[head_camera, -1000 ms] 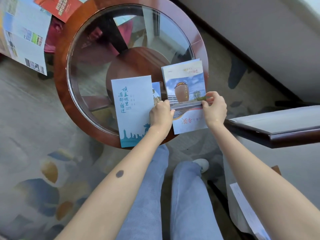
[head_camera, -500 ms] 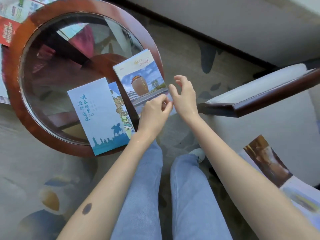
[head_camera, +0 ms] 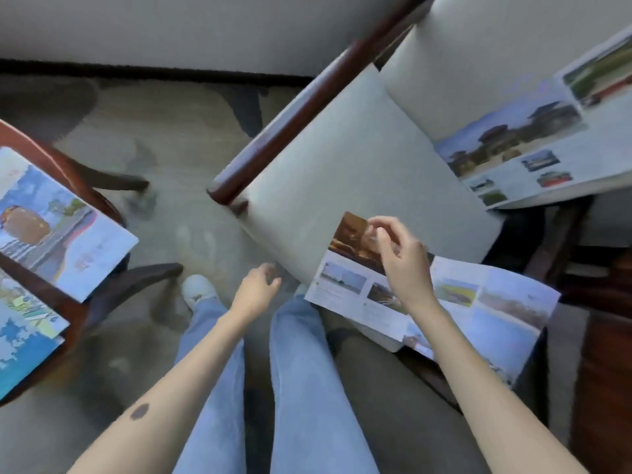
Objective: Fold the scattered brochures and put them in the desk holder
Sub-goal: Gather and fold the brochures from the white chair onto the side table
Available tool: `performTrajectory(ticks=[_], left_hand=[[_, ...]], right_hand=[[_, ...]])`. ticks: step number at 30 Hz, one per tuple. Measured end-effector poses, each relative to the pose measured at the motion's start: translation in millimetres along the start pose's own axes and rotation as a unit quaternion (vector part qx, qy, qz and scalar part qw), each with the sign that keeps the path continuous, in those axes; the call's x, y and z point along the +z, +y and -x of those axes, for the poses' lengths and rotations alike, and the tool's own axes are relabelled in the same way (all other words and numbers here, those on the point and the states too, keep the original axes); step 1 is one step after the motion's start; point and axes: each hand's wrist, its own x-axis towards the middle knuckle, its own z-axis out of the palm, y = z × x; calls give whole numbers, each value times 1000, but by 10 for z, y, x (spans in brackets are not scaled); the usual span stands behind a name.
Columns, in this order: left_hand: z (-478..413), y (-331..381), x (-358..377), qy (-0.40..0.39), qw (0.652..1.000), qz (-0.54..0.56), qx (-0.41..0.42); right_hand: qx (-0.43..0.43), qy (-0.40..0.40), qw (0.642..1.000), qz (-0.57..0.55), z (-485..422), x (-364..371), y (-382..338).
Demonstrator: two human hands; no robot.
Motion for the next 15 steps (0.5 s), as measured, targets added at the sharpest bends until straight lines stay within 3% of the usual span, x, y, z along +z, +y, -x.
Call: performTrajectory(ticks=[3, 7, 10, 15], left_hand=[[-151, 41, 321, -23, 997, 1, -74], [-229, 148, 643, -49, 991, -46, -116], [-254, 280, 834, -44, 991, -34, -122], [-379, 496, 1043, -37, 987, -41, -149]], right_hand=[[60, 109, 991, 40, 67, -757, 645], [182, 243, 950, 66, 316, -1540, 1413], [229, 231, 938, 121, 497, -1780, 1782], [178, 123, 943, 251, 490, -1786, 1973]])
